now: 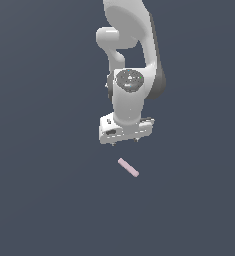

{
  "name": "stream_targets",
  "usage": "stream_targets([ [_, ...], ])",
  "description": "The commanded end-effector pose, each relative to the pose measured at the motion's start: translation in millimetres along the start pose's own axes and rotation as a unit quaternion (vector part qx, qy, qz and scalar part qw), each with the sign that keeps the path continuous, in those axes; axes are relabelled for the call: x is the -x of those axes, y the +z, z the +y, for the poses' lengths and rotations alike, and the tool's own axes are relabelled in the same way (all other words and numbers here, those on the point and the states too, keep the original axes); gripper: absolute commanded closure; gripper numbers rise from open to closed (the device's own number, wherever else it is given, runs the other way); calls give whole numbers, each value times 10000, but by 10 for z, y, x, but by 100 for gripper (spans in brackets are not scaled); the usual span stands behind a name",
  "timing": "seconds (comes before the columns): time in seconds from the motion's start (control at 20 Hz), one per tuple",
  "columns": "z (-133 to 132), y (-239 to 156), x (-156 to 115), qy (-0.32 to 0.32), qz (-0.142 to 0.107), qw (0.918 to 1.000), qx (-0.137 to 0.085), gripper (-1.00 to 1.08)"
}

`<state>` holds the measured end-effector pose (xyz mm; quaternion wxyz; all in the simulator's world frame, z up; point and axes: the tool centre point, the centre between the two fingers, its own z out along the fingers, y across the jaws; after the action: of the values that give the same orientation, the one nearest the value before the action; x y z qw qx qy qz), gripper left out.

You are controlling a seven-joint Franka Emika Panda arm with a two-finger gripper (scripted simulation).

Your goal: Pick up the object and move it to a goal position.

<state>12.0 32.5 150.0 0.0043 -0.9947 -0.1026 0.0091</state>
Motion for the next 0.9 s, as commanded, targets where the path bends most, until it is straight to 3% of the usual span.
stream_targets([
  [0.0, -3, 67, -51, -245, 0, 9997, 14, -92],
  [0.35, -21, 336, -247, -1214, 12, 9926, 55, -92],
  [0.85, -55, 735, -488, -2522, 44, 9676, 76, -92],
])
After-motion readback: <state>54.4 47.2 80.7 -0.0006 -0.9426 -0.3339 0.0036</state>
